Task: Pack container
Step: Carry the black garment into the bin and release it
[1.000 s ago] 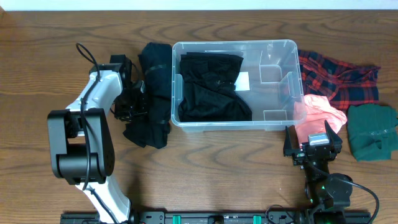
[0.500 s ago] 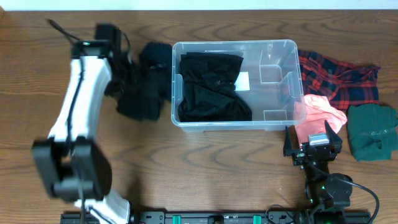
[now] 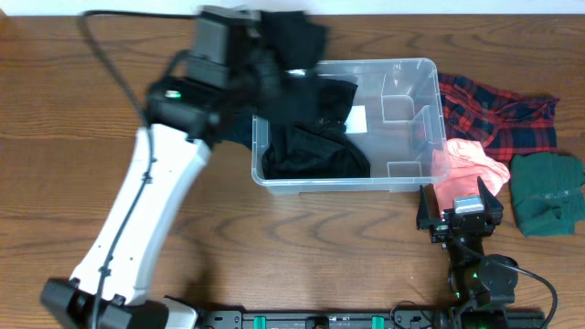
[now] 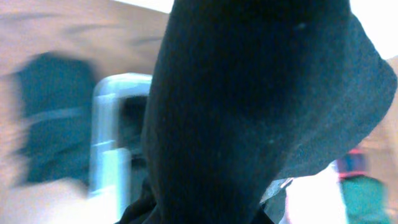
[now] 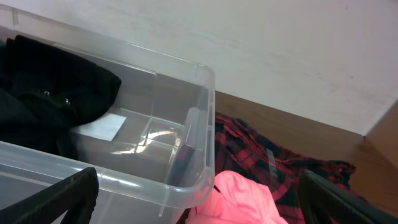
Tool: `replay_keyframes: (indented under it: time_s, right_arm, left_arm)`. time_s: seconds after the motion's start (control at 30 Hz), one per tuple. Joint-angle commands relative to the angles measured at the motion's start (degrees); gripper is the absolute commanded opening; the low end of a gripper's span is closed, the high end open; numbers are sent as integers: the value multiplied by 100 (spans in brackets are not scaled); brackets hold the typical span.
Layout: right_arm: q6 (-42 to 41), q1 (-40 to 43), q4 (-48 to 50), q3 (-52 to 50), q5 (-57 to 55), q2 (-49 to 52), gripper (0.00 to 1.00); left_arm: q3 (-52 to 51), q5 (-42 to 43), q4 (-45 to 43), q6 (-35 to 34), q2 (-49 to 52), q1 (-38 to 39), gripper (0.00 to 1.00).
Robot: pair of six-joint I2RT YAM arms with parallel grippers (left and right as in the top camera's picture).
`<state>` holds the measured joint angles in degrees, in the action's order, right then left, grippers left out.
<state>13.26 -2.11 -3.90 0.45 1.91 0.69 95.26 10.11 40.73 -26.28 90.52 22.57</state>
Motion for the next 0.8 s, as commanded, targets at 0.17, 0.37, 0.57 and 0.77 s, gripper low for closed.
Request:
replay_keyframes:
  time_s: [0.17,0.37,0.57,0.77]
  right_arm:
    - [52,17,-22,-13,-17,-7,99]
    - [52,17,-20,-13,-17,-7,99]
    - [55,17,-20,-13,-17,-7,99]
    - [52,17,-20,-13,-17,-4,99]
  left_arm:
    - [42,-4,-1259,-1252,922,1126,6]
    - [42,-2,-1958,-1954,1674,1368,6]
    - [42,0,-2223,-2396,2074,1397,6]
    - [39,0,-2319,-2667,2227,1447,6]
